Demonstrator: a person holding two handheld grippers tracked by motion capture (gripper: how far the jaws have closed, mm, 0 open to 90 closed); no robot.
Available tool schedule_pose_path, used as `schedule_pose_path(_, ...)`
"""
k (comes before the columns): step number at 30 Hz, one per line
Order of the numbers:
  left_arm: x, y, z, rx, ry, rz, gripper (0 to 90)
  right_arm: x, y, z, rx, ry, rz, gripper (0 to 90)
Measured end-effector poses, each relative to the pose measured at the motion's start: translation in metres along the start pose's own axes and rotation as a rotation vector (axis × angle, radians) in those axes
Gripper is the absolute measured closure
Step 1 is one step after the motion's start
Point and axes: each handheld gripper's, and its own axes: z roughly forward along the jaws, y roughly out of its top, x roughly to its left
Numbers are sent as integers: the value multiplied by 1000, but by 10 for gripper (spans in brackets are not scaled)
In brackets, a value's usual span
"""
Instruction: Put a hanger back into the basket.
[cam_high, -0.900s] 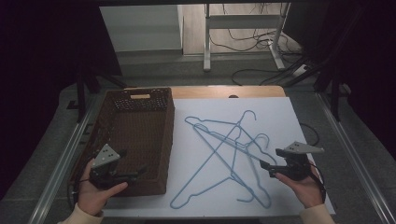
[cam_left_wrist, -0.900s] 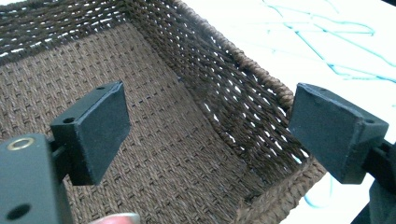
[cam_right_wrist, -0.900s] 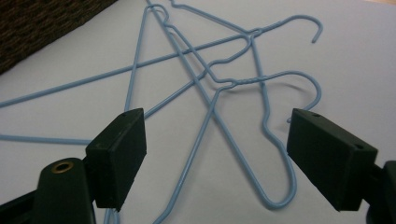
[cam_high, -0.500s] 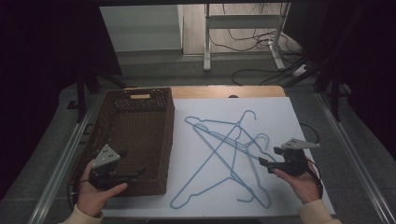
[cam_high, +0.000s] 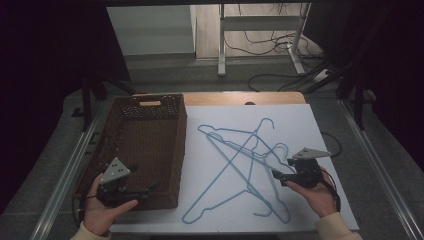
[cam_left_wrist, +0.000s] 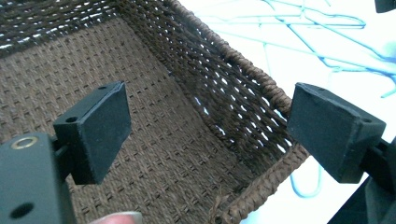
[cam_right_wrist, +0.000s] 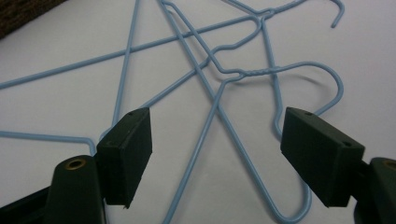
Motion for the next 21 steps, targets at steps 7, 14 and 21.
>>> schedule_pose_path(7,1,-1,3,2,-9,-3,142,0,-1,-6,-3,18,3,255)
schedule_pose_path(14,1,-2,4,3,-12,-8,143,2,8,4,30,13,7,284)
schedule_pose_path(21,0,-4,5,8,-14,-13,143,2,20,30,104,-16,29,338)
